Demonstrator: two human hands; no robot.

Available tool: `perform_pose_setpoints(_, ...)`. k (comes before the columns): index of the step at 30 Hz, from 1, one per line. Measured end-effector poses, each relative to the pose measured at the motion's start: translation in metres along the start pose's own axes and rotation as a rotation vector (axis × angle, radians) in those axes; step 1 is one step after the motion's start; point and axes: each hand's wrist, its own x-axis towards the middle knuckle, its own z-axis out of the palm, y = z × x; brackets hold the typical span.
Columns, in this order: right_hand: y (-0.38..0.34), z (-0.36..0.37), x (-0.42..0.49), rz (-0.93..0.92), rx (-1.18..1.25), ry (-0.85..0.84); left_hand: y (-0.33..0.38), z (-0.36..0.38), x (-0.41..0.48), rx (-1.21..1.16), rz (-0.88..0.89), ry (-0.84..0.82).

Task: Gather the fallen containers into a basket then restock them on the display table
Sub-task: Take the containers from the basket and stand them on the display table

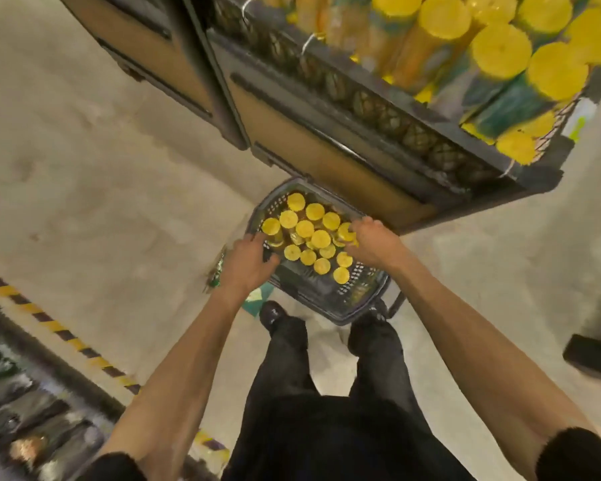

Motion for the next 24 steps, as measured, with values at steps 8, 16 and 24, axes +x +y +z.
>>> perform_pose_setpoints(8, 0.003, 0.064, 0.052, 0.085, 0.094, 0.034, -0.043, 0.032, 0.092, -0.020, -0.014, -0.015)
perform_pose_setpoints(16, 0.027, 0.146, 0.155, 0.111, 0.050, -0.046, -0.078, 0.116, 0.192, 0.110, 0.117, -0.135)
perform_pose_setpoints(24, 0.046, 0.225, 0.247, 0.128, 0.084, -0.038, -0.119, 0.188, 0.275, 0.171, 0.060, -0.128)
